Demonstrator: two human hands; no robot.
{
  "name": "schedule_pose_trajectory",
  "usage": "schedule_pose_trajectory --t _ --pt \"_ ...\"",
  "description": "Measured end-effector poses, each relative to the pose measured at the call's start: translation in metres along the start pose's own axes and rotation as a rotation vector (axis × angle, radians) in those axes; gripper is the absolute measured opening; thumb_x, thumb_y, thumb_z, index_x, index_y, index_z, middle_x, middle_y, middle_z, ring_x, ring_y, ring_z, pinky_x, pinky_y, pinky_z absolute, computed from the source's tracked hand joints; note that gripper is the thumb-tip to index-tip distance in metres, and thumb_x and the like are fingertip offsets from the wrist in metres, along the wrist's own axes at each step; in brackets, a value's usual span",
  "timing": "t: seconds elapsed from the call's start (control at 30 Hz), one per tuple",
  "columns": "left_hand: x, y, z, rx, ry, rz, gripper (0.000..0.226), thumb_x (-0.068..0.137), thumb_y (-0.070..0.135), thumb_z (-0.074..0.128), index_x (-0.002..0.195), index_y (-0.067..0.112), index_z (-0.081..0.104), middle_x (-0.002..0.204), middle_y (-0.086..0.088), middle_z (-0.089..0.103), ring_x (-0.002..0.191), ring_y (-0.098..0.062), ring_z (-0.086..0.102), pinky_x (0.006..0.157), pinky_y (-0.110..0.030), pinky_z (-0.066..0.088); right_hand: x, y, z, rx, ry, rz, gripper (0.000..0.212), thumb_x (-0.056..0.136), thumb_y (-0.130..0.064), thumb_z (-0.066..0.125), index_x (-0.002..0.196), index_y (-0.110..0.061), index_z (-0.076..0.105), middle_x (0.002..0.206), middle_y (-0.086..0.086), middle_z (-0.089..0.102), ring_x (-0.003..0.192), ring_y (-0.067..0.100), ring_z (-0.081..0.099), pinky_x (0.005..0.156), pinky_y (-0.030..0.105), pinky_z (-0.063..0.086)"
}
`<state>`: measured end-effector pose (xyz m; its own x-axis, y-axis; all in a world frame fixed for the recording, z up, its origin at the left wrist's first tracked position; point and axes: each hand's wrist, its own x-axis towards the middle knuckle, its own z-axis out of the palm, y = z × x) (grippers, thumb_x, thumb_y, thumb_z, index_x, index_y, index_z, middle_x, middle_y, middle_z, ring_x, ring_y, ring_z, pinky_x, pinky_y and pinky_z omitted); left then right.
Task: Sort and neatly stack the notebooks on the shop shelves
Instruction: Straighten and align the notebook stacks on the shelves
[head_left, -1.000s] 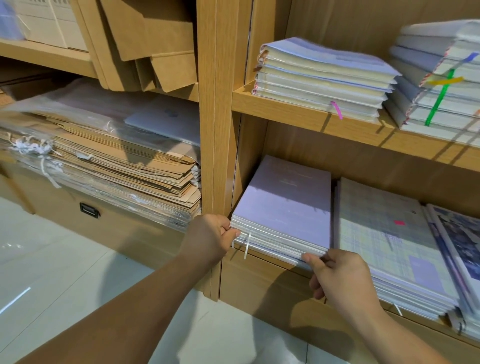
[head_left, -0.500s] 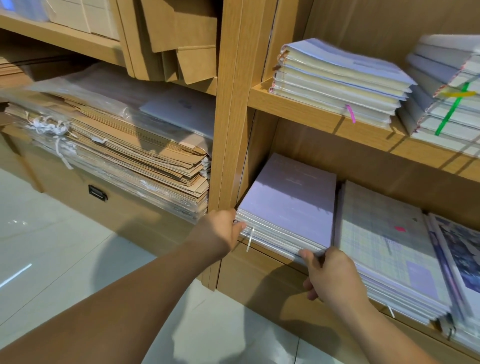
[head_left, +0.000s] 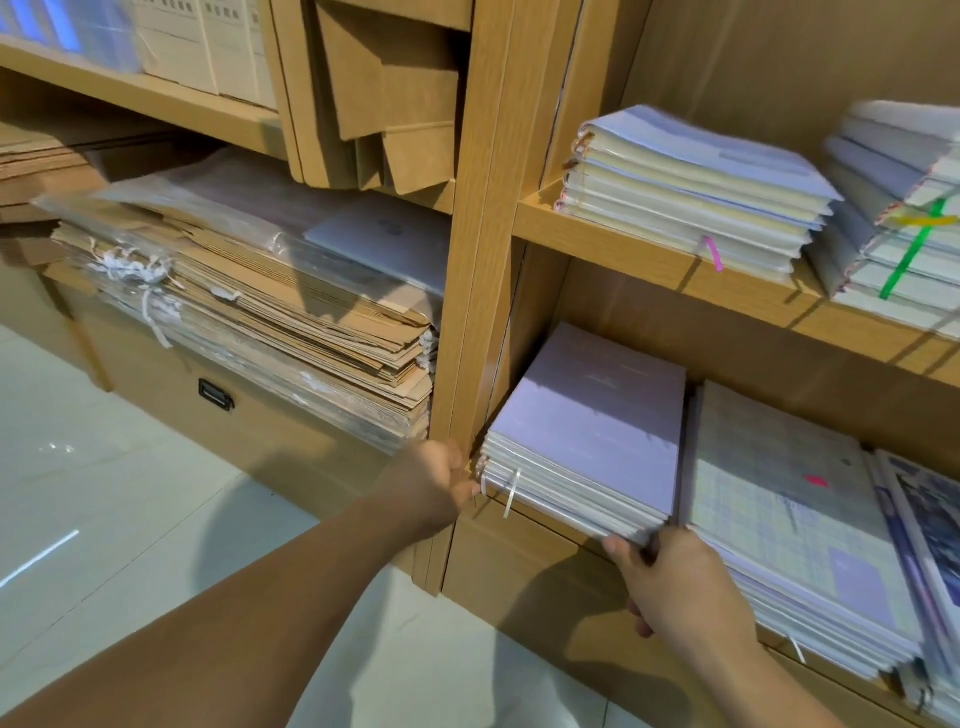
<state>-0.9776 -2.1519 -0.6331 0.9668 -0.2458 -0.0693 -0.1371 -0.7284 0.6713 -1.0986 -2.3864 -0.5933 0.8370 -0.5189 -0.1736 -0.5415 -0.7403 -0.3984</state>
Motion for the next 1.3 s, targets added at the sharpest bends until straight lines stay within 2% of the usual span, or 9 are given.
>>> schedule_pose_trajectory --t 0.13,0.2,0.3,0.43,0.63,0.83,0.97,1.1,1.3 --pt "0.003 0.004 0.011 0.109 -0.033 0.037 0.02 0.097 0.04 0.063 0.088 0.025 0.052 0.081 0.003 0.055 0.078 -0.012 0.057 0.075 -0.031 0.054 0.004 0.003 0.005 -0.108 0.035 -0.019 0.039 0.096 -0.064 0.051 0.088 -0.026 0.055 0.077 -0.006 0.068 0.071 0.017 0.071 0.07 0.036 0.06" --pt "0.008 0.008 0.015 0.153 -0.015 0.032 0.023 0.097 0.044 0.062 0.088 0.028 0.049 0.082 0.004 0.054 0.078 -0.011 0.057 0.073 -0.029 0.053 0.004 0.002 0.01 -0.12 0.051 -0.014 0.038 0.097 -0.063 0.049 0.093 -0.026 0.053 0.081 -0.006 0.067 0.074 0.018 0.071 0.071 0.035 0.06" --pt "0.012 0.012 0.019 0.175 -0.001 0.008 0.025 0.097 0.05 0.06 0.095 0.026 0.051 0.082 0.004 0.055 0.076 -0.011 0.055 0.071 -0.029 0.052 0.003 0.002 0.014 -0.092 0.076 -0.006 0.036 0.098 -0.061 0.05 0.095 -0.026 0.055 0.08 -0.007 0.066 0.073 0.016 0.069 0.066 0.033 0.059" --pt "0.013 0.02 0.023 0.232 -0.005 -0.008 0.038 0.099 0.051 0.055 0.122 0.021 0.055 0.103 -0.001 0.065 0.095 -0.021 0.064 0.087 -0.04 0.06 0.002 0.004 0.016 -0.001 0.095 -0.01 0.032 0.098 -0.053 0.058 0.084 -0.025 0.054 0.073 -0.007 0.063 0.066 0.013 0.062 0.051 0.027 0.044" --pt "0.014 0.021 0.026 0.272 -0.001 -0.036 0.039 0.102 0.049 0.051 0.126 0.018 0.051 0.1 -0.002 0.06 0.093 -0.019 0.061 0.079 -0.032 0.054 0.007 0.003 0.019 0.128 0.076 0.02 0.03 0.095 -0.045 0.067 0.078 -0.021 0.062 0.066 -0.002 0.068 0.061 0.015 0.067 0.05 0.024 0.042" --pt "0.009 0.023 0.021 0.201 -0.006 -0.045 0.027 0.101 0.046 0.055 0.11 0.021 0.055 0.093 0.002 0.059 0.09 -0.017 0.063 0.077 -0.03 0.052 0.007 0.003 0.015 0.104 0.052 -0.026 0.029 0.096 -0.045 0.066 0.078 -0.022 0.065 0.066 -0.003 0.069 0.061 0.013 0.068 0.054 0.025 0.048" --pt "-0.004 0.025 0.011 0.12 -0.072 -0.069 0.022 0.097 0.042 0.062 0.087 0.024 0.055 0.081 0.001 0.059 0.081 -0.015 0.062 0.075 -0.034 0.055 0.006 0.004 -0.008 0.098 -0.107 -0.05 0.033 0.098 -0.046 0.062 0.081 -0.019 0.067 0.066 0.001 0.072 0.056 0.017 0.071 0.069 0.04 0.062" --pt "-0.027 0.057 0.018 0.329 -0.172 -0.018 0.026 0.096 0.046 0.06 0.087 0.022 0.055 0.08 0.002 0.057 0.073 -0.012 0.054 0.065 -0.027 0.045 -0.003 0.018 -0.029 0.053 -0.142 -0.112 0.041 0.096 -0.054 0.061 0.077 -0.02 0.071 0.058 -0.003 0.072 0.053 0.011 0.07 0.076 0.042 0.061" --pt "-0.056 0.123 0.063 0.233 -0.302 0.207 0.022 0.097 0.043 0.061 0.087 0.024 0.059 0.076 0.001 0.058 0.076 -0.018 0.059 0.073 -0.034 0.056 -0.013 0.076 -0.063 0.091 -0.164 -0.07 0.035 0.094 -0.046 0.067 0.071 -0.02 0.071 0.06 -0.004 0.072 0.051 0.013 0.07 0.065 0.04 0.06"
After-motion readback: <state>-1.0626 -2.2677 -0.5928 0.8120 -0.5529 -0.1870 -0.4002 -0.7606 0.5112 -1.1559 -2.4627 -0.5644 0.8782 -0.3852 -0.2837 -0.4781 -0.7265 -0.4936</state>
